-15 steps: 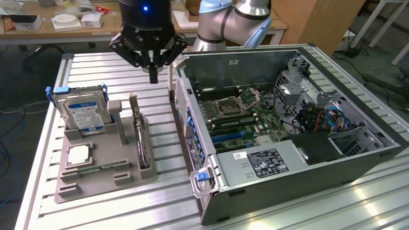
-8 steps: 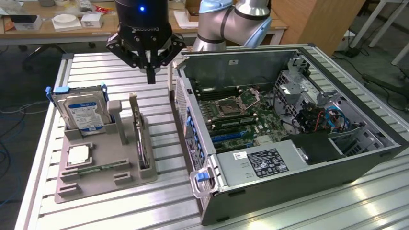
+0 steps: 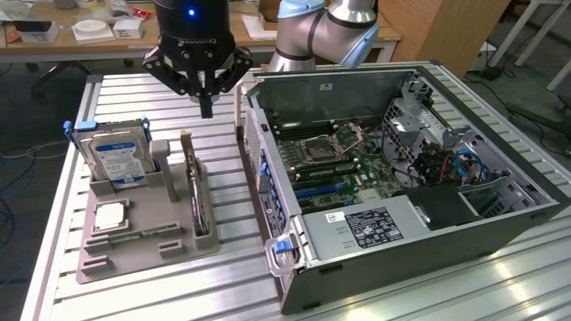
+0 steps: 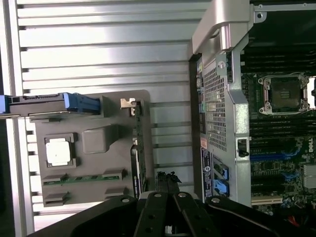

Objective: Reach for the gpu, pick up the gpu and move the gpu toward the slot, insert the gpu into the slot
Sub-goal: 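Reach for the gpu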

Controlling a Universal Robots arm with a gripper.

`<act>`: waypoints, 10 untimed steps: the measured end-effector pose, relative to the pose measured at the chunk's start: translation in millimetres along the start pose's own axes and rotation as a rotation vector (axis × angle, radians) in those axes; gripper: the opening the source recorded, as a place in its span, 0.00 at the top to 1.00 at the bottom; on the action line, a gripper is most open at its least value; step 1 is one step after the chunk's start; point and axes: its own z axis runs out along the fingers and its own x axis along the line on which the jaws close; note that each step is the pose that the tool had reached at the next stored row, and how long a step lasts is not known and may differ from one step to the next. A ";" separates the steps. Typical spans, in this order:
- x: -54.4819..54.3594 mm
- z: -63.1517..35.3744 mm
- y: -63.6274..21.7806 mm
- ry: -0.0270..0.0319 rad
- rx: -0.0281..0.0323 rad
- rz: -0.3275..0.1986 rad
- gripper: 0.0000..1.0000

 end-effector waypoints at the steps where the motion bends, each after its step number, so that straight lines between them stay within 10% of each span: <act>1: 0.7 0.0 -0.1 0.0000 0.0000 0.000 0.90; 10: 8.0 -0.3 -2.0 0.0000 0.0000 0.000 0.90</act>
